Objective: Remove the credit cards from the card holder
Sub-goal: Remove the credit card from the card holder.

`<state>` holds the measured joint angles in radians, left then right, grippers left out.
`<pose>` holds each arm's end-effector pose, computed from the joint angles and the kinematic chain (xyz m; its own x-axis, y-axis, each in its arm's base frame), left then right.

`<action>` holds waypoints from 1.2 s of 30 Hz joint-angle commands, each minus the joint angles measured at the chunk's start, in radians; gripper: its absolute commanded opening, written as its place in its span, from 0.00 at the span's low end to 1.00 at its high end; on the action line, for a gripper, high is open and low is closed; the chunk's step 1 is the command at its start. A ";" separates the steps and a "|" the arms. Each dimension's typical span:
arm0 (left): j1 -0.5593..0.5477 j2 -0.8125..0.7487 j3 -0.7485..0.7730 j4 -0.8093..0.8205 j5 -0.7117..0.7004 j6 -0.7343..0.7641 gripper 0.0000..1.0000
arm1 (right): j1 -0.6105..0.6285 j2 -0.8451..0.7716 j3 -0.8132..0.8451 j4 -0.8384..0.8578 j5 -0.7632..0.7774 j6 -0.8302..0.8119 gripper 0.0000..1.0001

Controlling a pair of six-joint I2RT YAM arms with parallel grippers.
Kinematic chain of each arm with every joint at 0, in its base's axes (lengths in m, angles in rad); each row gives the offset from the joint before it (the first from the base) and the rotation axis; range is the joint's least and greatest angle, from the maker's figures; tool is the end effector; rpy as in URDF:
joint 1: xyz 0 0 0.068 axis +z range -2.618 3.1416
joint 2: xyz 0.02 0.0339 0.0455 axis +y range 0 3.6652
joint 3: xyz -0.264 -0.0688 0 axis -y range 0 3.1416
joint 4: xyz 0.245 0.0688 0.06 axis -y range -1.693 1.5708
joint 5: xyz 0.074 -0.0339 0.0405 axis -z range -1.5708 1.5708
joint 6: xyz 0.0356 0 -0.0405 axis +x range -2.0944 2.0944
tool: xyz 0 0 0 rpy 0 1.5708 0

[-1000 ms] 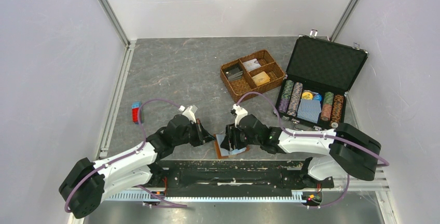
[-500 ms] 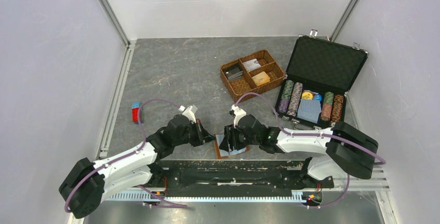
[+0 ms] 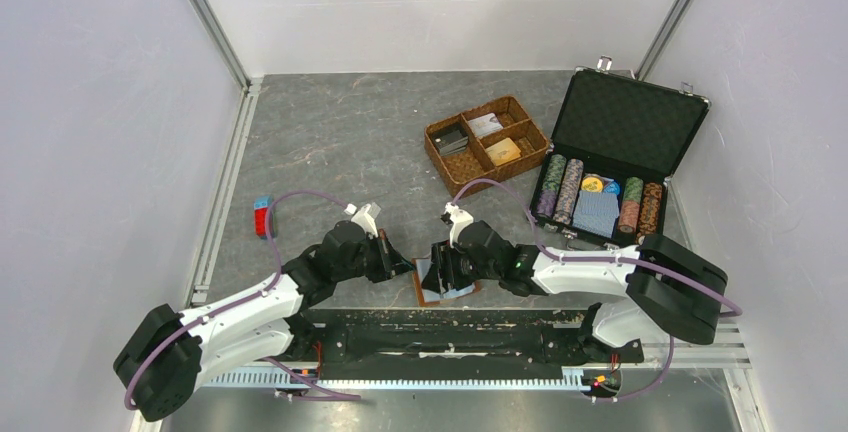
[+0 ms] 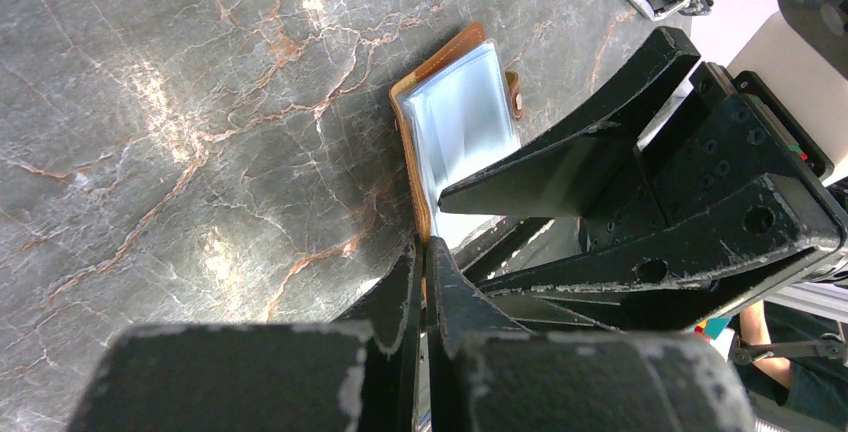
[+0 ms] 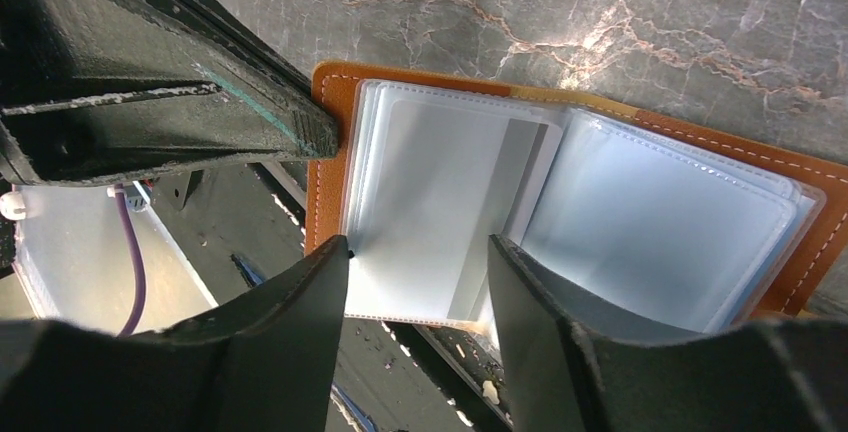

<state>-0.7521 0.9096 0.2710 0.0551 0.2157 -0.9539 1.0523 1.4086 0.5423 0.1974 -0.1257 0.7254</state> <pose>0.1271 -0.1293 0.1641 -0.8835 -0.2646 -0.3866 0.1333 0.6491 -0.7489 0.1287 0.2346 0.1584 -0.8340 -0.1335 -0.5354 -0.4773 0.6613 0.5786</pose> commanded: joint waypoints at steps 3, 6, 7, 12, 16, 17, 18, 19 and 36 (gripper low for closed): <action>0.007 -0.015 -0.004 0.032 0.008 0.004 0.02 | 0.009 -0.006 0.036 0.000 0.039 0.002 0.49; 0.007 -0.019 -0.006 0.032 0.007 0.003 0.02 | 0.011 -0.024 0.036 -0.023 0.070 -0.004 0.46; 0.007 -0.020 -0.007 0.032 0.006 0.002 0.02 | 0.011 -0.029 0.035 -0.033 0.080 -0.007 0.45; 0.007 -0.011 -0.004 0.038 0.011 0.002 0.02 | 0.013 -0.049 0.035 -0.060 0.115 -0.011 0.42; 0.007 -0.006 -0.004 0.043 0.016 0.001 0.02 | 0.019 -0.060 0.044 -0.095 0.158 -0.020 0.42; 0.007 -0.006 -0.005 0.043 0.016 0.001 0.02 | 0.020 -0.064 0.047 -0.104 0.168 -0.023 0.42; 0.007 -0.005 -0.006 0.043 0.016 0.000 0.02 | 0.021 -0.068 0.049 -0.107 0.171 -0.024 0.42; 0.007 -0.006 -0.006 0.043 0.016 0.000 0.02 | 0.022 -0.071 0.051 -0.106 0.169 -0.024 0.42; 0.008 -0.013 -0.010 0.046 0.022 -0.005 0.02 | 0.032 -0.014 0.059 -0.020 0.047 -0.011 0.54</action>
<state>-0.7479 0.9089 0.2676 0.0586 0.2203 -0.9539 1.0779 1.3800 0.5613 0.1474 -0.0612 0.7136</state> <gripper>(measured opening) 0.034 0.536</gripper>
